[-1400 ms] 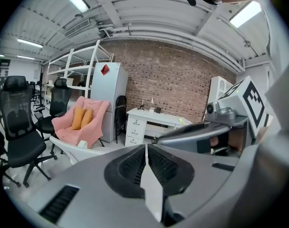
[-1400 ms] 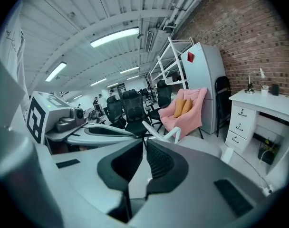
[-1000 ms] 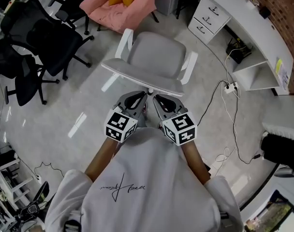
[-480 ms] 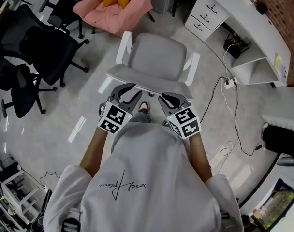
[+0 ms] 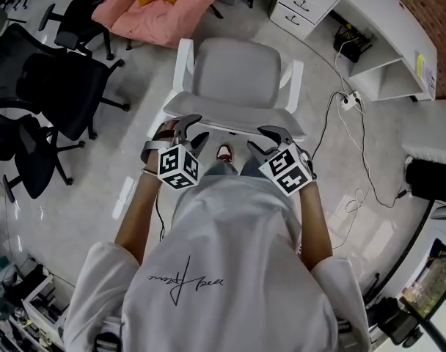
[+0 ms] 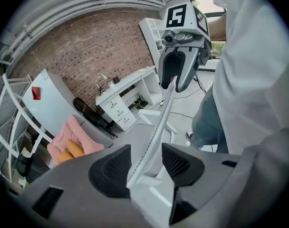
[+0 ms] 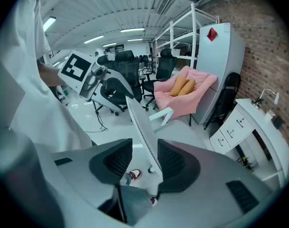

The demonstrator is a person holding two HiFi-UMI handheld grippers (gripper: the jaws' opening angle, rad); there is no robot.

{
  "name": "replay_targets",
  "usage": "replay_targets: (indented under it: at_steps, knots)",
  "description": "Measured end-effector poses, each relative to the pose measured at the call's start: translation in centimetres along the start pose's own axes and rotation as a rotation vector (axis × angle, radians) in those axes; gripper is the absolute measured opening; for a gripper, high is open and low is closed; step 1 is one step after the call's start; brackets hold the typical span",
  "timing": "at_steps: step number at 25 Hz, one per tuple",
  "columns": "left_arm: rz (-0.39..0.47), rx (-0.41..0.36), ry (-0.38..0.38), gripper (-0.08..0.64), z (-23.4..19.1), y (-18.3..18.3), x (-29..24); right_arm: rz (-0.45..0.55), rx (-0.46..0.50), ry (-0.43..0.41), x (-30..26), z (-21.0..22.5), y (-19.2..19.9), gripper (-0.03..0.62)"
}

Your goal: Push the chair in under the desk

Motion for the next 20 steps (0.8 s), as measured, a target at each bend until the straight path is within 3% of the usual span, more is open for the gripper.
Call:
replay_targets:
  at_steps: [8,14,20]
  knots:
    - [-0.083,-0.159,-0.011,0.192,-0.7,2.8,-2.2,-0.181,0.115,0.023,-2.2,1.2,2.0,0.172]
    - [-0.086,-0.132,0.016,0.176,-0.6,2.8,-3.6,-0.262,0.181,0.070,-3.4,2.7,3.8,0.170]
    - [-0.052,-0.183,-0.048,0.167,-0.3,3.0,-4.3,-0.236,0.199,0.114,-3.8,3.1,4.5,0.166]
Point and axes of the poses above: the fingertips, and each gripper's own axes: x backward along the fingers, z to its right, y out of its underside, the point moved 4 cm from there along x, backward along the fingers, and after that the axes turned 10 degrees about -y, right-handed, at the moved point
